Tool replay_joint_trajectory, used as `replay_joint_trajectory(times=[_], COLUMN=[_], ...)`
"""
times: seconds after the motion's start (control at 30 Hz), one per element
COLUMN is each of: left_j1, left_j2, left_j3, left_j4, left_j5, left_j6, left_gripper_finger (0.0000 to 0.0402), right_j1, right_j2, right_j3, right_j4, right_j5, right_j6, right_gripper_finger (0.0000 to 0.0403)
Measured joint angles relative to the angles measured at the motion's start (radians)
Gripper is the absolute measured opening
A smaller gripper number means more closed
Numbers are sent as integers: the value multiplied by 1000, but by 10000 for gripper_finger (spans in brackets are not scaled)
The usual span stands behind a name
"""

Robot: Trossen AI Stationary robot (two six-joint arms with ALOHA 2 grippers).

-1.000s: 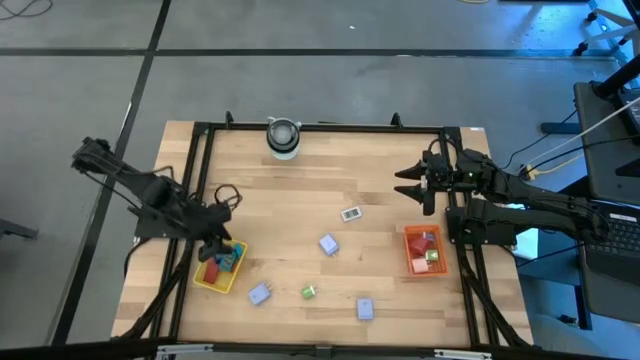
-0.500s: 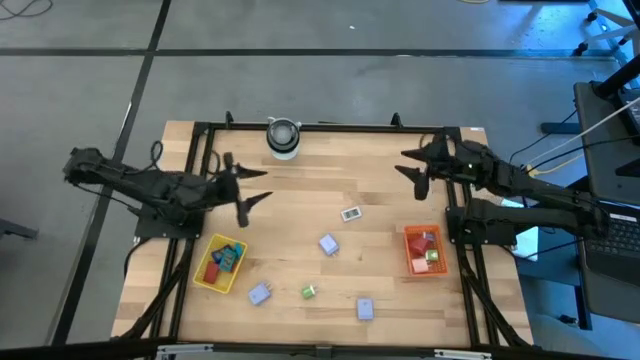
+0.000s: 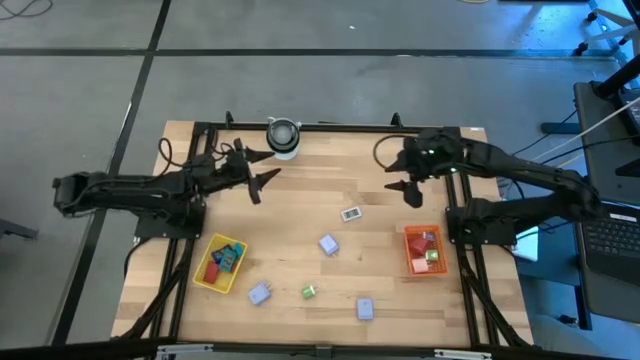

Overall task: Pick & Place Office items
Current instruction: Put the white digital timer into the yellow basket

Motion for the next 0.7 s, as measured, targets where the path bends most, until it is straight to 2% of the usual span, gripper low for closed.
replay_joint_trajectory(times=[0.2, 0.4, 0.7], left_j1=[62, 63, 63], left_j2=[0, 0, 0], left_j3=[-21, -21, -21], left_j4=[-20, -96, -108], left_j5=[21, 29, 37], left_j6=[-34, -39, -52], left_gripper_finger=[239, 239, 239], right_j1=[-31, -53, -48], right_j2=[159, 327, 560], right_j3=[0, 0, 0], right_j4=[44, 90, 125], right_j5=[-39, -98, -101], right_j6=[-20, -38, -33], right_gripper_finger=[240, 240, 240])
